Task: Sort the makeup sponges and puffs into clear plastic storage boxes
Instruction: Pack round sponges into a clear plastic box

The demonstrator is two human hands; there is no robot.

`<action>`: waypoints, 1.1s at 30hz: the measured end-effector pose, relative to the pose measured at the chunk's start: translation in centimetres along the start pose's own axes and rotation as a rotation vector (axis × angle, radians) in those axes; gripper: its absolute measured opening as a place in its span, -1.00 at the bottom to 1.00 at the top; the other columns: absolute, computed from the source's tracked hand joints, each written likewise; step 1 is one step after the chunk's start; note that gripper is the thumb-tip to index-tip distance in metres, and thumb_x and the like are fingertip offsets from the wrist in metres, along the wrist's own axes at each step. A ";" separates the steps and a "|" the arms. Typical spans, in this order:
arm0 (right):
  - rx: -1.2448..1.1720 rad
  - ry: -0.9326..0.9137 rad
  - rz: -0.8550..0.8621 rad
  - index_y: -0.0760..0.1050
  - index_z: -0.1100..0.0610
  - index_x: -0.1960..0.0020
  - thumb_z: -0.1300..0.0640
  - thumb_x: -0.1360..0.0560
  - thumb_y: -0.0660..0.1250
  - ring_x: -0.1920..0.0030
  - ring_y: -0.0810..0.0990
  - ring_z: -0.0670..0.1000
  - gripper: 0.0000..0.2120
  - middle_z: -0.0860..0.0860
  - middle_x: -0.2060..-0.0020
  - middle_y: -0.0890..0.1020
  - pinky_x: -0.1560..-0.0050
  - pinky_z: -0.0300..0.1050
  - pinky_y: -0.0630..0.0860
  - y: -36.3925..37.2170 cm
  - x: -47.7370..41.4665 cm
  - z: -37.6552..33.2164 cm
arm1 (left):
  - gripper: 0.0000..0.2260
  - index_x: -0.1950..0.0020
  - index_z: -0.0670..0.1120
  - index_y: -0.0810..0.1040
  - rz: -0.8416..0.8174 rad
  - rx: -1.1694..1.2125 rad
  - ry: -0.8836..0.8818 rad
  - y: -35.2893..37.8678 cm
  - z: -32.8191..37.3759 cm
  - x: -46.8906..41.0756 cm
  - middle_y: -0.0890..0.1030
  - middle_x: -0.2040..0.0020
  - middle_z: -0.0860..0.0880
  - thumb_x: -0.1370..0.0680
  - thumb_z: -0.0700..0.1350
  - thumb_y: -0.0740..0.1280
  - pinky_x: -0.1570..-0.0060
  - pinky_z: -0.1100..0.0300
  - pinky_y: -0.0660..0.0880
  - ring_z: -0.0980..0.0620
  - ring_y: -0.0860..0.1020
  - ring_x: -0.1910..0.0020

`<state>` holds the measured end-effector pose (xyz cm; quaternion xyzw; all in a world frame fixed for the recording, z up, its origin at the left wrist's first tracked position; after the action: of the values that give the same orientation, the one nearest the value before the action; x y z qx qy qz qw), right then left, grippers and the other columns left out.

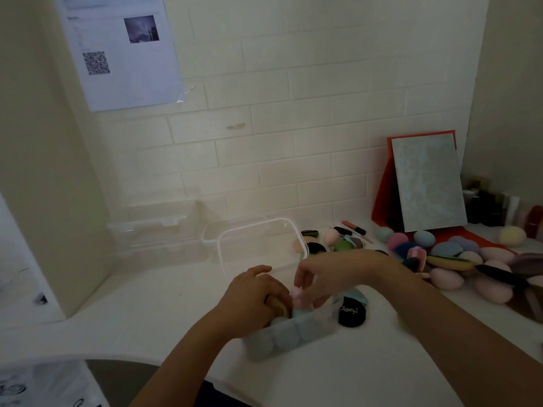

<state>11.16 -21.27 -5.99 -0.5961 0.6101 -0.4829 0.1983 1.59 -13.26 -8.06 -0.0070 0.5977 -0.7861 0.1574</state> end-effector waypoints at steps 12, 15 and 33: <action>-0.069 0.016 -0.041 0.38 0.04 -0.14 0.12 -0.44 0.43 0.17 0.59 -0.17 -0.67 -0.06 0.02 0.60 0.21 -0.38 0.50 0.0 -0.4 0.7 | -0.61 -0.34 0.20 0.37 -0.076 -0.057 -0.125 0.2 0.6 0.4 0.46 -0.29 0.24 -0.54 0.19 0.08 -0.41 0.14 -0.03 0.12 0.05 -0.48; -0.263 -0.023 -0.015 0.48 0.10 -0.04 0.24 -0.51 0.33 0.10 0.66 -0.08 -0.87 0.03 0.01 0.65 0.02 -0.25 0.59 -1.4 -0.1 0.9 | -0.58 -0.33 0.23 0.35 -0.064 -0.070 -0.119 0.1 0.7 0.5 0.49 -0.24 0.27 -0.49 0.25 0.13 -0.41 0.16 -0.05 0.12 0.04 -0.49; 0.268 0.398 0.278 0.42 0.09 -0.36 0.05 -0.60 0.09 -0.26 0.47 0.10 -0.63 0.08 -0.31 0.48 -0.32 0.01 0.36 -7.2 -11.7 11.7 | -0.54 -0.32 0.22 0.35 -0.088 -0.036 -0.165 0.1 0.5 0.6 0.43 -0.33 0.22 -0.46 0.32 0.19 -0.47 0.05 -0.14 0.16 -0.03 -0.49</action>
<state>27.06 -13.37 -9.32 -0.3684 0.6437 -0.6350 0.2161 1.17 -13.94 -8.14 -0.1006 0.5961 -0.7780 0.1713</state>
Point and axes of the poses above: each hand's wrist, its own x-axis away from the middle knuckle, its own y-axis out of the palm, z = x × y, the point moved 6 cm from there along -x, towards the middle knuckle
